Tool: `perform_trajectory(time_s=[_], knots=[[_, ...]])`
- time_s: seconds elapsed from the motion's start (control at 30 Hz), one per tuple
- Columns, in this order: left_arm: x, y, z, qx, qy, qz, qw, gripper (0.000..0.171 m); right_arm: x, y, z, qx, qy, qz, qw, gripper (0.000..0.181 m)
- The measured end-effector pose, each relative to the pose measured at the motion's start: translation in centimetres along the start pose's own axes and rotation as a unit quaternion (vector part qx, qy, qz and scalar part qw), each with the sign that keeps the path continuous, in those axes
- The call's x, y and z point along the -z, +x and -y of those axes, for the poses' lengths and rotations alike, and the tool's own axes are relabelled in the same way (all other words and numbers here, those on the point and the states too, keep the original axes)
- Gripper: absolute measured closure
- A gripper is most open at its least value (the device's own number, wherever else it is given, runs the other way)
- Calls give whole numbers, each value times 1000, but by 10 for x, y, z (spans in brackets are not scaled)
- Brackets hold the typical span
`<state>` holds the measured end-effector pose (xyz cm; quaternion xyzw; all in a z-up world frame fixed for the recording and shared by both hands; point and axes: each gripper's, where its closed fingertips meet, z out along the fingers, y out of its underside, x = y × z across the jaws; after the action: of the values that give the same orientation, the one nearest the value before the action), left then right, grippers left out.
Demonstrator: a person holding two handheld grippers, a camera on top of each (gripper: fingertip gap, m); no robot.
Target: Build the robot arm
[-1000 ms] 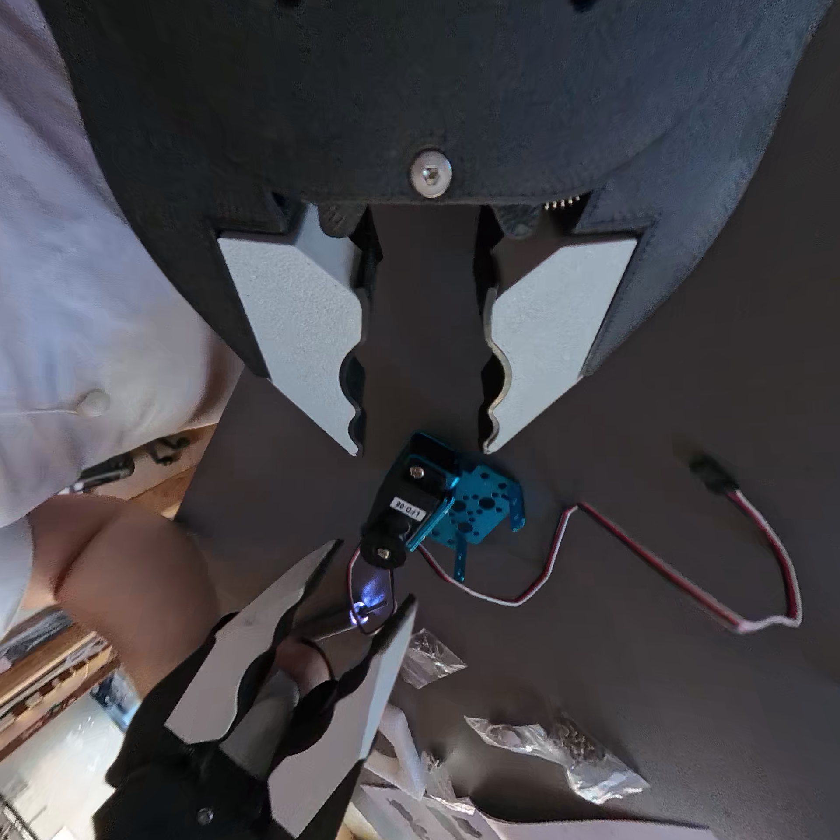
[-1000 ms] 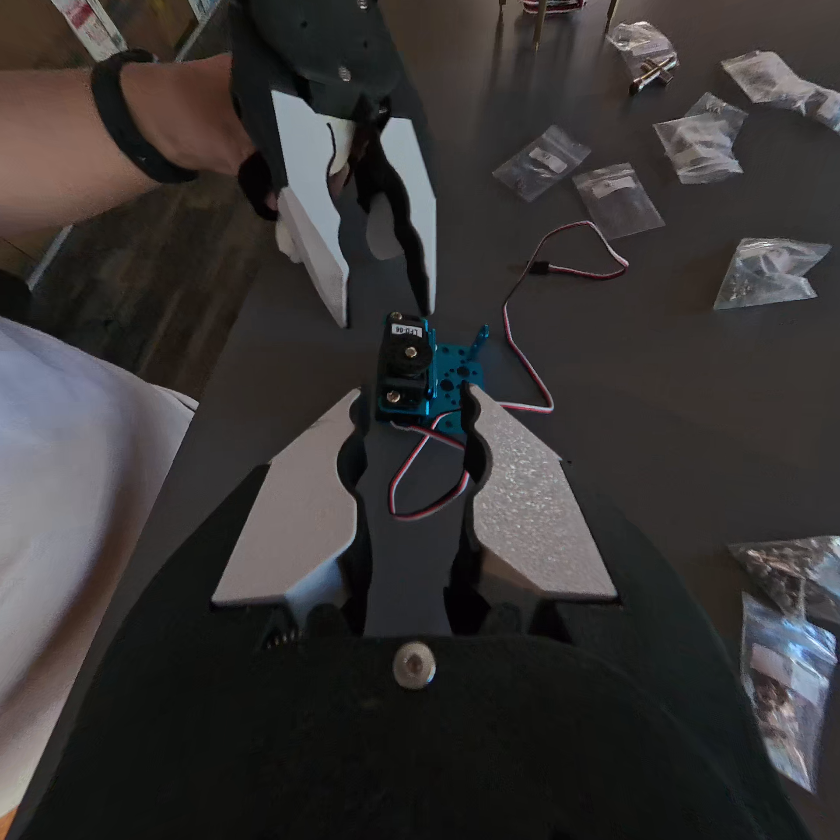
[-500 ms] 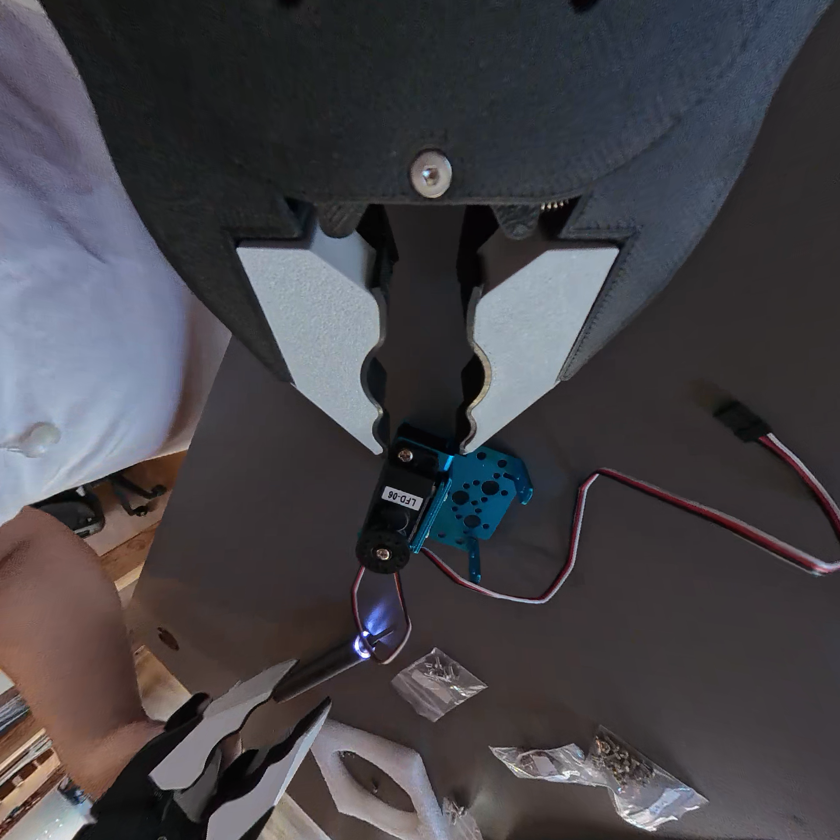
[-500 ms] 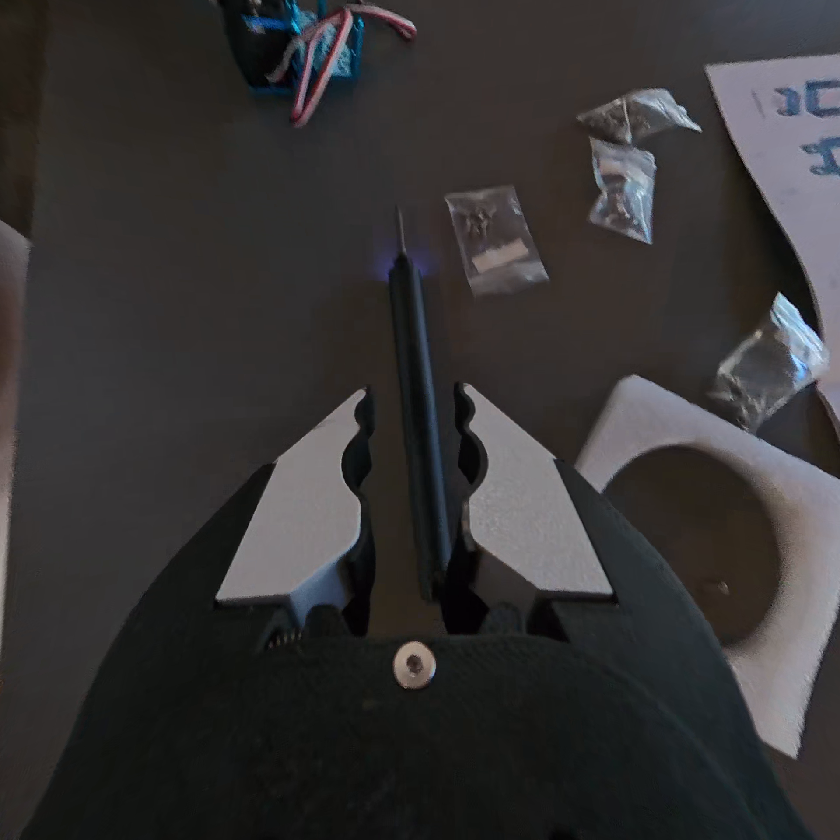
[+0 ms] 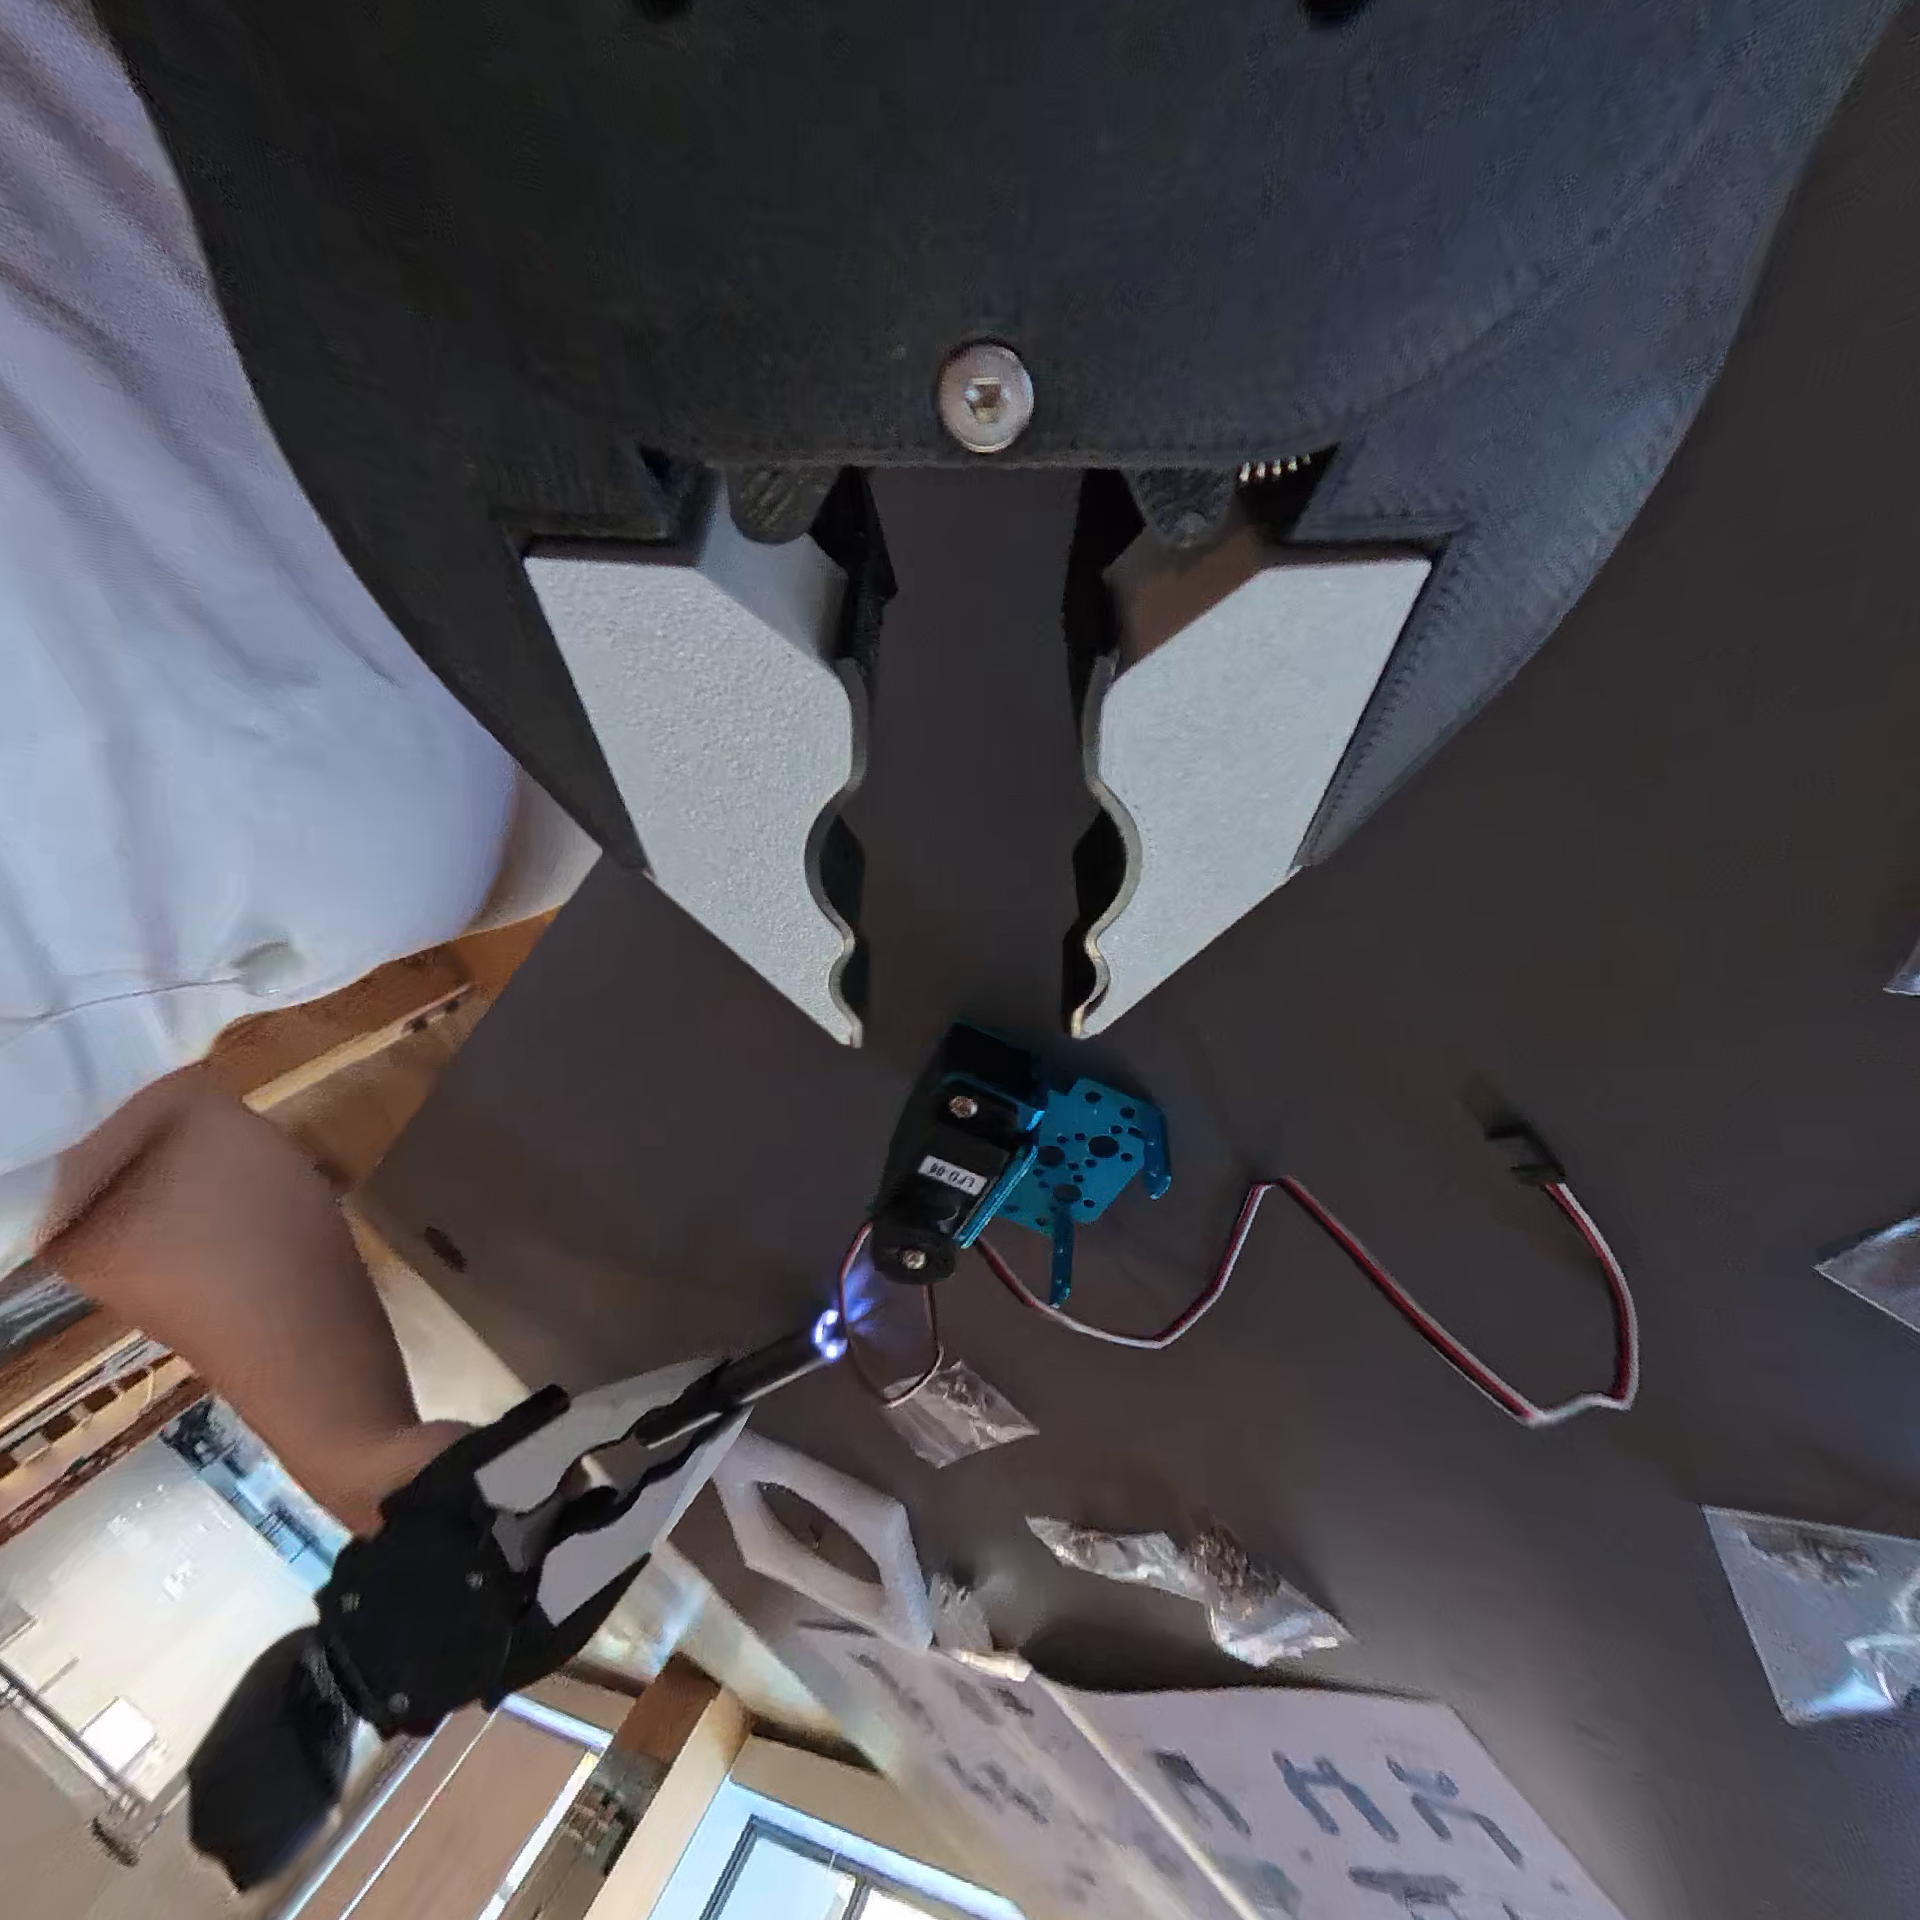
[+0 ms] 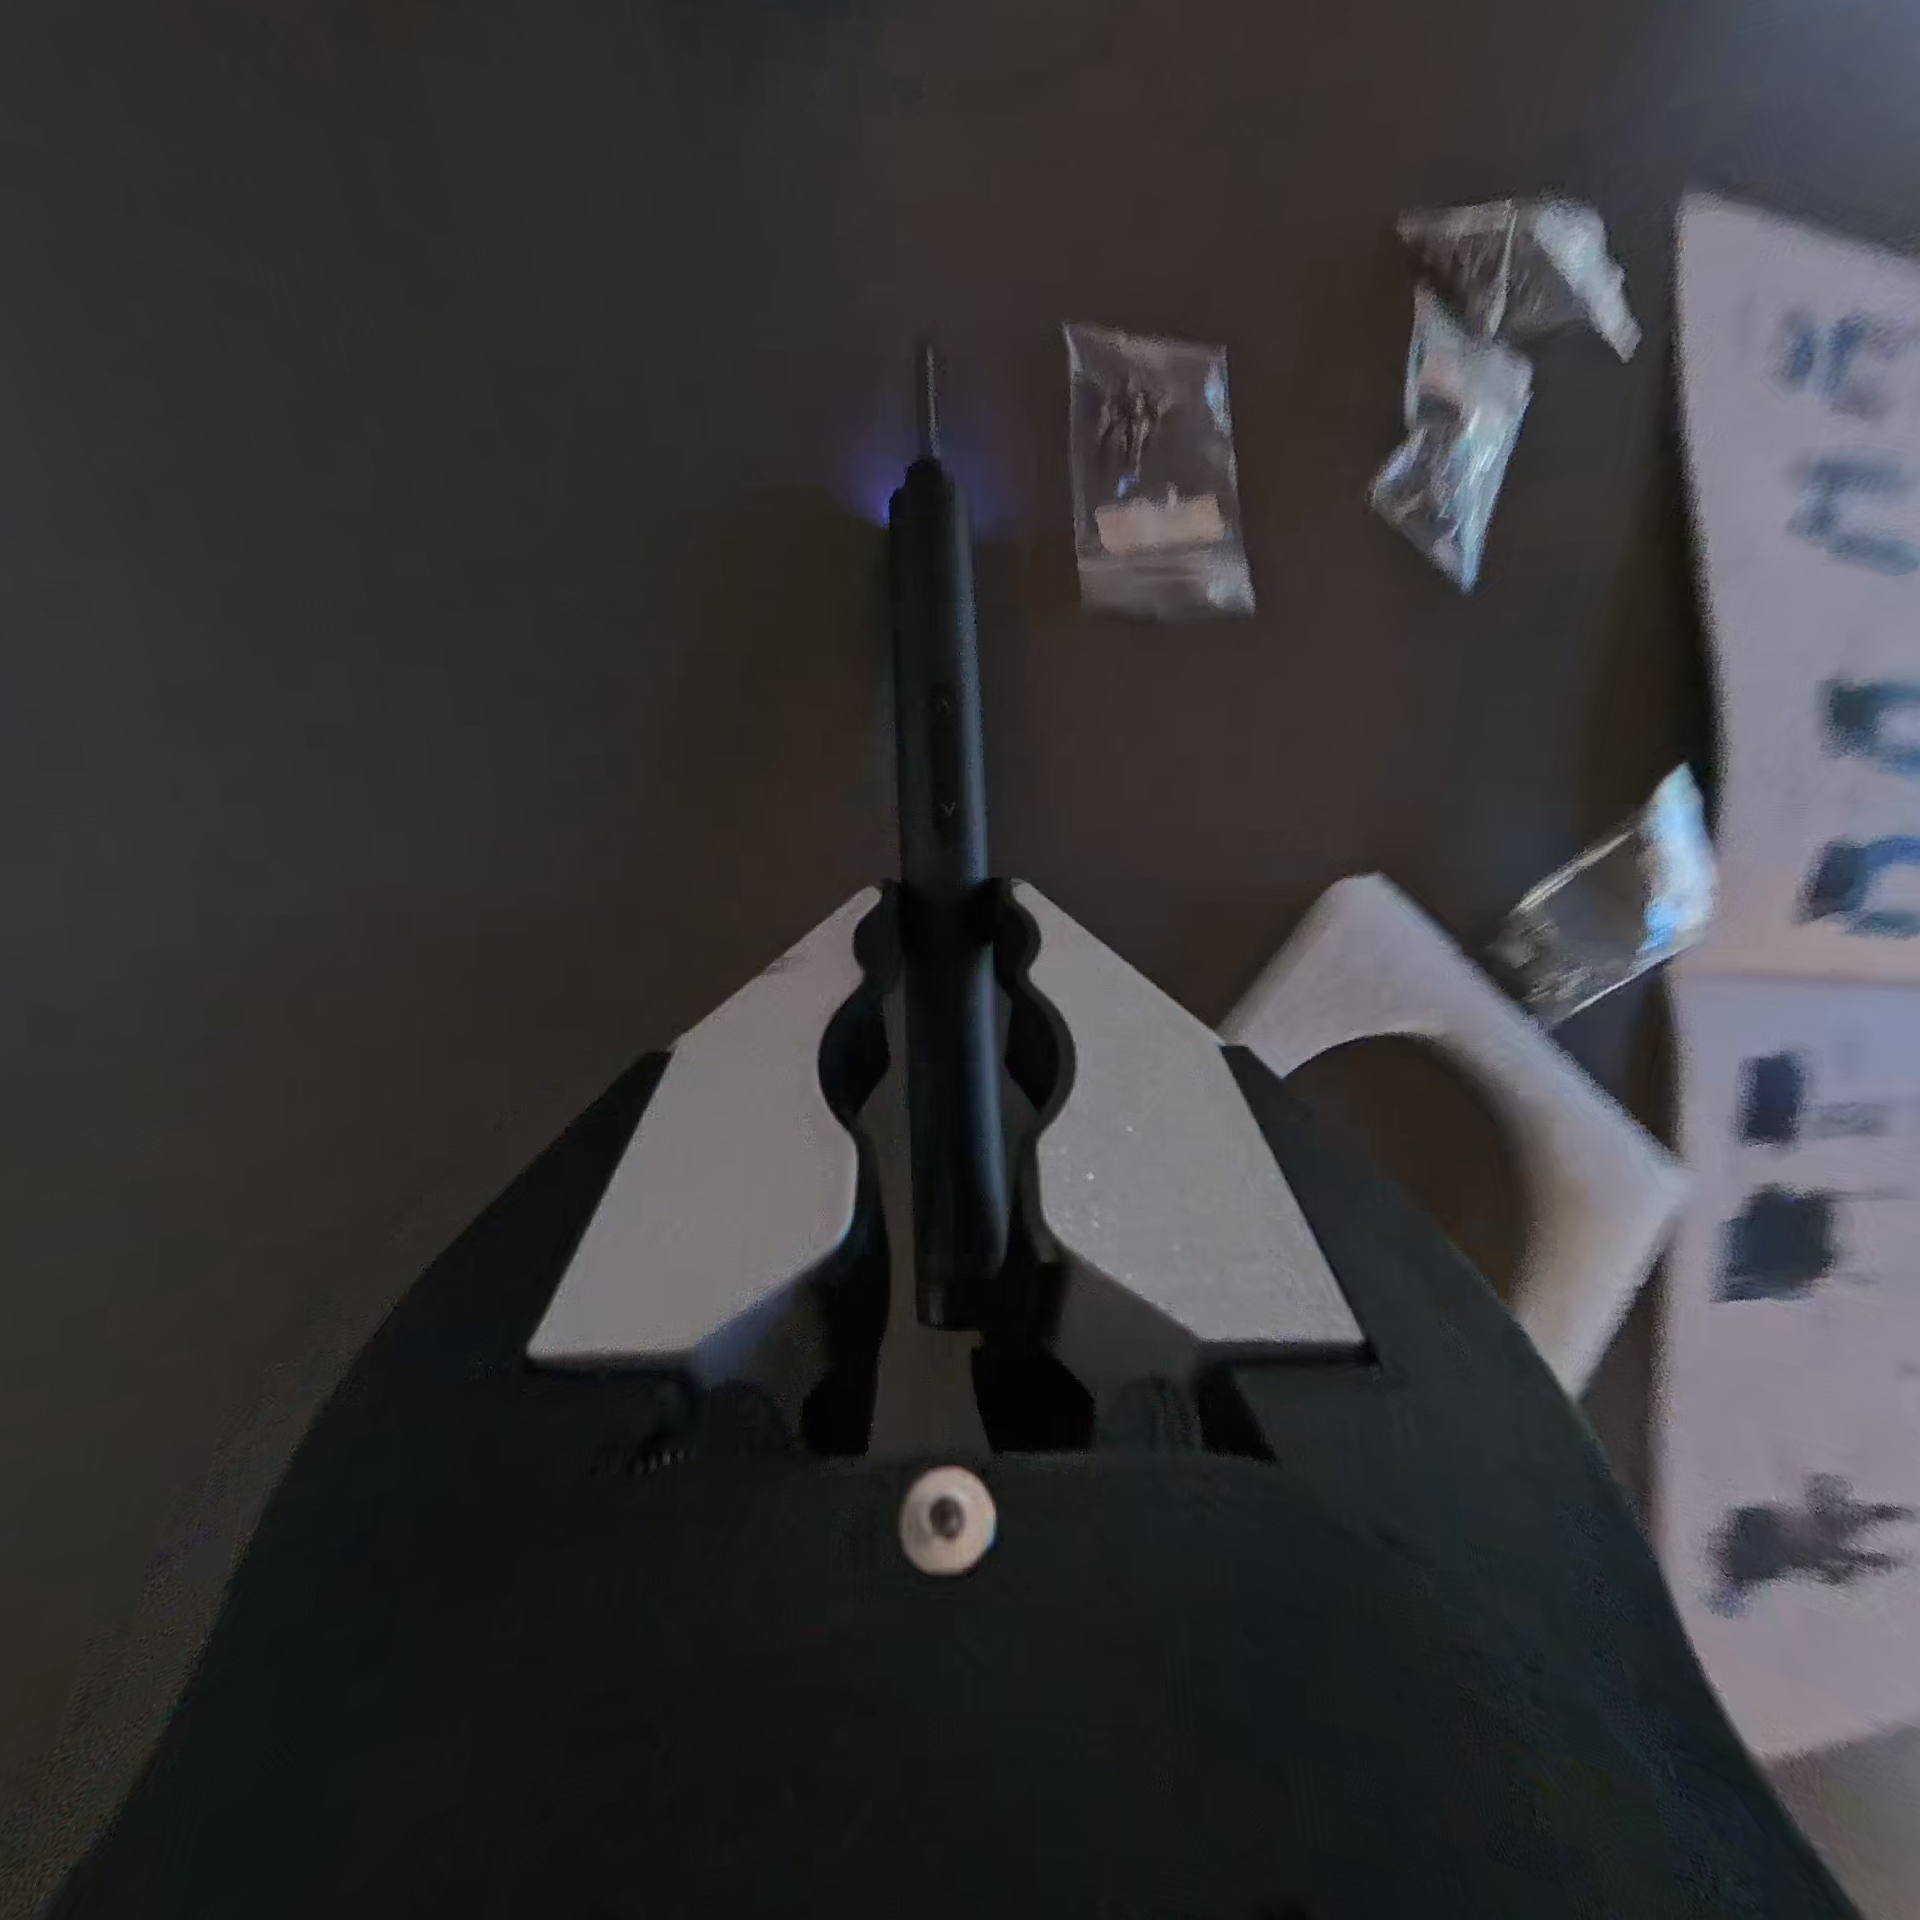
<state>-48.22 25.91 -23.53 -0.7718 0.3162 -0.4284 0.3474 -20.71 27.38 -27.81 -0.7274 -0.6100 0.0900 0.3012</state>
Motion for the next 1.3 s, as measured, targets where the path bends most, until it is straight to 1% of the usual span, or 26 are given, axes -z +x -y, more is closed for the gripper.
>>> perform_trajectory(time_s=[0.07,0.13,0.2,0.27,0.33,0.43,0.53,0.6,0.67,0.73,0.8,0.87,0.9,0.97,1.0,1.03,1.07,1.1,1.17,1.2,1.23,1.27,1.3], knots=[[8,6,11,-4,14,-5,1000,135,12,1,16,101,-10,-33,994,165],[12,14,26,-19,15,-15,1000,135,26,6,31,200,-48,-61,977,164],[8,24,41,-45,5,-32,998,133,39,9,52,300,-76,-77,948,164],[-4,45,57,-65,-13,-80,995,129,49,11,78,392,-86,-84,912,165],[-22,64,70,-82,-31,-128,988,125,56,12,105,462,-96,-89,877,165],[-49,71,85,-117,-52,-158,979,126,63,10,145,538,-95,-88,833,165],[-64,75,92,-133,-77,-188,970,124,66,4,176,597,-92,-88,792,165],[-68,74,86,-158,-106,-188,963,124,67,2,191,615,-96,-88,777,164],[-67,77,77,-175,-127,-199,956,124,69,1,202,626,-98,-90,768,165],[-67,77,72,-174,-129,-197,956,124,69,0,211,628,-95,-89,767,165],[-66,82,73,-171,-114,-214,955,126,68,-4,220,625,-86,-78,772,165],[-62,86,75,-172,-106,-235,951,144,64,-8,231,629,-77,-74,770,165],[-59,86,75,-173,-104,-244,949,149,62,-8,236,633,-75,-73,767,164],[-52,86,71,-168,-109,-263,944,152,54,-5,245,642,-86,-74,758,164],[-48,84,69,-157,-108,-266,945,154,48,-1,249,645,-92,-80,755,164],[-46,79,70,-139,-98,-259,951,154,42,5,257,644,-91,-96,753,163],[-42,76,72,-119,-82,-259,955,154,36,9,267,643,-78,-112,754,162],[-35,75,73,-100,-65,-273,955,154,32,11,278,639,-57,-121,758,161],[-21,71,74,-64,-29,-297,952,154,32,26,306,605,-21,-176,776,149],[-15,68,75,-46,-14,-302,952,154,37,37,317,578,-8,-211,788,138],[-9,63,74,-33,-5,-305,952,154,45,46,328,539,21,-243,806,135],[-4,58,73,-26,7,-303,953,154,54,49,335,482,70,-257,835,136],[1,54,73,-24,18,-299,954,154,60,46,337,405,132,-242,872,137]])
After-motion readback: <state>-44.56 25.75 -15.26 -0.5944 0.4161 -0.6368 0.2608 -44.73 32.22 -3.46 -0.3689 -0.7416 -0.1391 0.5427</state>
